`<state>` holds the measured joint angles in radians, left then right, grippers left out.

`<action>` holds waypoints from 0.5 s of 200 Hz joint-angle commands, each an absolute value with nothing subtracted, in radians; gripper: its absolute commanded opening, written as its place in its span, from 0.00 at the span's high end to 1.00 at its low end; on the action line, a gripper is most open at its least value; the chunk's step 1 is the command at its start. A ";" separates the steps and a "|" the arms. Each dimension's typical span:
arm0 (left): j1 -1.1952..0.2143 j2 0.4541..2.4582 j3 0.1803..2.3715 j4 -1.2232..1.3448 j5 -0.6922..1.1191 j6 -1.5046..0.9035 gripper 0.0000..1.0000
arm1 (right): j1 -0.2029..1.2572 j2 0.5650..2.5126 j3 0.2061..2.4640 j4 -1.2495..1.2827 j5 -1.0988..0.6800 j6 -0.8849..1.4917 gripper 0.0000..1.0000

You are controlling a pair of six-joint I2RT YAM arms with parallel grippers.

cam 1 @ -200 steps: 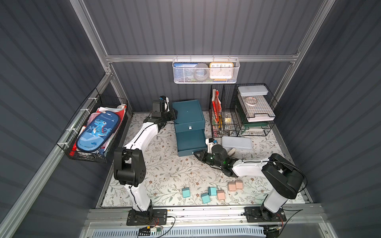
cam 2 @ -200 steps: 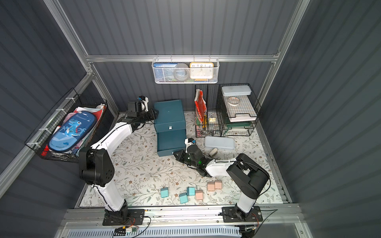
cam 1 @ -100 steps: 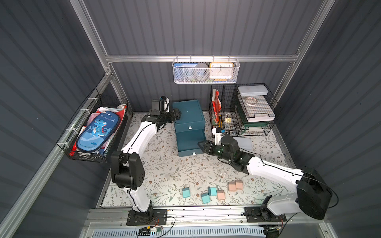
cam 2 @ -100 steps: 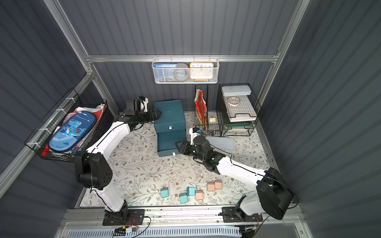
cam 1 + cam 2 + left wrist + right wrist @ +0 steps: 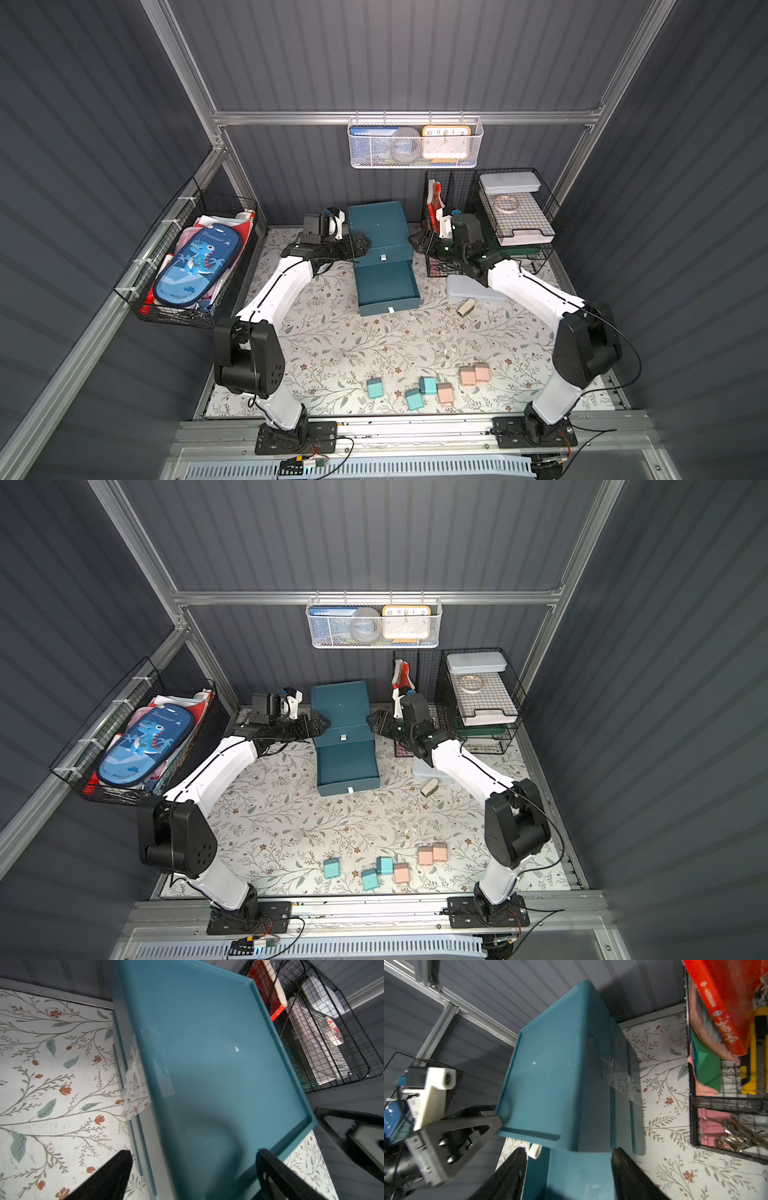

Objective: Place the plugs into the drawer by color
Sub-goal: Adjust the storage box at the center of the board.

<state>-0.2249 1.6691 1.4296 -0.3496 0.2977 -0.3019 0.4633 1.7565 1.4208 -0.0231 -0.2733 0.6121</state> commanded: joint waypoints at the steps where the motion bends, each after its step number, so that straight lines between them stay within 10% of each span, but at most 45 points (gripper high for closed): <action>1: -0.229 1.658 1.427 -0.342 0.352 -0.273 0.02 | 0.469 1.800 1.489 -0.067 -0.371 0.605 0.31; 100: -0.273 1.589 1.310 -0.279 0.423 -0.311 0.03 | 0.481 2.123 1.900 -0.193 -0.501 0.575 0.39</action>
